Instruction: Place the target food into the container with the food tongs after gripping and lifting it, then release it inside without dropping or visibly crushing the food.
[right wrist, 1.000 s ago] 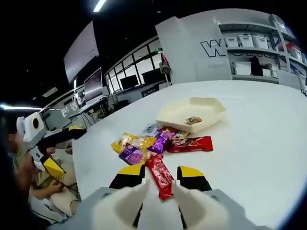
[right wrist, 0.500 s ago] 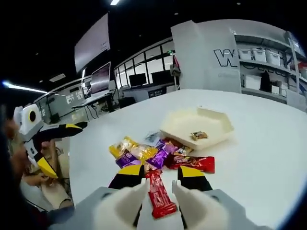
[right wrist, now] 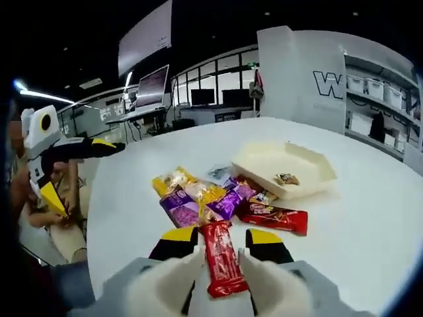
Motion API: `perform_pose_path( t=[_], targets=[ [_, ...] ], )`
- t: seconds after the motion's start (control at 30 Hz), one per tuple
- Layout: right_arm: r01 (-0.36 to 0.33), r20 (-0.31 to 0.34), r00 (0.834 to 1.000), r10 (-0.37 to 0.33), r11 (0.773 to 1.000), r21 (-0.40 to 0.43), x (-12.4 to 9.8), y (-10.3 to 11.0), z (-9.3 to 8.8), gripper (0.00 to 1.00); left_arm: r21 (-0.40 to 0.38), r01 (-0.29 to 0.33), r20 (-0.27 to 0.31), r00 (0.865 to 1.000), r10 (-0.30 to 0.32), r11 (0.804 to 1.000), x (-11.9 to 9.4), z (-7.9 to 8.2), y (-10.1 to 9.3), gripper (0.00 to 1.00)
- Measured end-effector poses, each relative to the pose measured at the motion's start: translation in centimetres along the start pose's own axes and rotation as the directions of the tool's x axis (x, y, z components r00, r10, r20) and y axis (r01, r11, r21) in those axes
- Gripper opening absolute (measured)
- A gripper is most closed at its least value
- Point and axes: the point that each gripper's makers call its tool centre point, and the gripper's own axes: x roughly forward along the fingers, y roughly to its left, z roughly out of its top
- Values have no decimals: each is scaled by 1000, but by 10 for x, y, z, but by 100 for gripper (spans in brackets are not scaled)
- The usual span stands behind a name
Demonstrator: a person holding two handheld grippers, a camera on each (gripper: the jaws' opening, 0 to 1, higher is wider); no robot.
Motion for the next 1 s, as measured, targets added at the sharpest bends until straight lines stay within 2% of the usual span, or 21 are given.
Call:
perform_pose_path(
  t=[0.1,0.27,0.43,1.0],
  targets=[
    [12,-5,1000,-12,999,38,0,-4,1,19,-1,2,-10,1000,-2,1000,3,-2,0,85],
    [26,1,1000,-26,1000,6,2,-4,1,18,7,2,1,1000,-2,1000,4,1,-1,85],
    [16,17,1000,-18,997,77,1,-10,3,19,7,2,-10,1000,-2,1000,5,-1,0,85],
    [36,67,997,-38,999,39,-14,-16,33,18,-5,0,-8,1000,0,1000,7,-1,0,87]
  ],
)
